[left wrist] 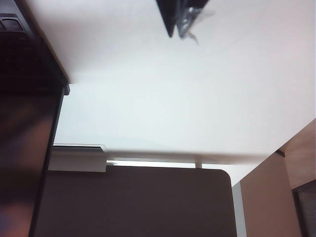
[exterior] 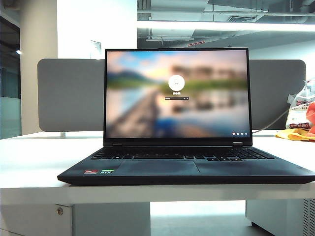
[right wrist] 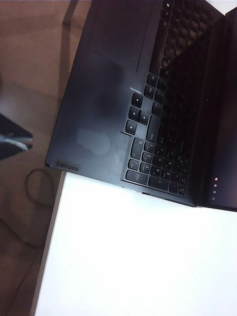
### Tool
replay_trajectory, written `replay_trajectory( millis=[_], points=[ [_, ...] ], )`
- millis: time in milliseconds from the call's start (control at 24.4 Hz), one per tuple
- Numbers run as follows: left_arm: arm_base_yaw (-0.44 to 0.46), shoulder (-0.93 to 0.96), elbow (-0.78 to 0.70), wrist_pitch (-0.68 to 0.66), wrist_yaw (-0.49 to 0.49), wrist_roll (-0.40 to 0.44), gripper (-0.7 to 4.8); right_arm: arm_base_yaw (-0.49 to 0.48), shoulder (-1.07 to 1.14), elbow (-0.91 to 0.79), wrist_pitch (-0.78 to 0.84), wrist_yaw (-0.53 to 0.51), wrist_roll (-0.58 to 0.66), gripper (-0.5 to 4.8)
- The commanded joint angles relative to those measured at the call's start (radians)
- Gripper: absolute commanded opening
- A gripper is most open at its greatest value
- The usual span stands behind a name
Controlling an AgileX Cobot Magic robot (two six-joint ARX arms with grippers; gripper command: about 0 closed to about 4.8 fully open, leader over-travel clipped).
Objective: Open the lid of the laptop and use the keypad to enter the password "123".
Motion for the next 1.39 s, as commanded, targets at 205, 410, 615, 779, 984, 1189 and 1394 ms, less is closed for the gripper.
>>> replay_trajectory(
  millis=[205, 410, 615, 779, 984, 1189, 1394],
  points=[
    [0.000, 0.000, 0.000, 0.005, 0.006, 0.002, -0.05, 0.000, -0.001, 0.003, 0.011, -0.002, 0.002, -0.05],
    [0.000, 0.000, 0.000, 0.005, 0.006, 0.002, -0.05, 0.000, -0.001, 0.003, 0.011, -0.002, 0.002, -0.05],
    [0.000, 0.000, 0.000, 0.005, 0.006, 0.002, -0.05, -0.021, -0.040, -0.016, 0.076, 0.034, -0.088, -0.05],
    [0.000, 0.000, 0.000, 0.005, 0.006, 0.002, -0.05, -0.077, -0.138, -0.117, 0.318, 0.038, -0.087, -0.05],
    [0.000, 0.000, 0.000, 0.005, 0.006, 0.002, -0.05, -0.159, -0.340, -0.351, 0.665, 0.035, -0.086, -0.05],
    [0.000, 0.000, 0.000, 0.005, 0.006, 0.002, -0.05, -0.248, -0.521, -0.576, 0.776, 0.035, -0.069, -0.05],
    [0.000, 0.000, 0.000, 0.005, 0.006, 0.002, -0.05, -0.269, -0.571, -0.642, 0.775, 0.035, -0.072, -0.05]
  ],
)
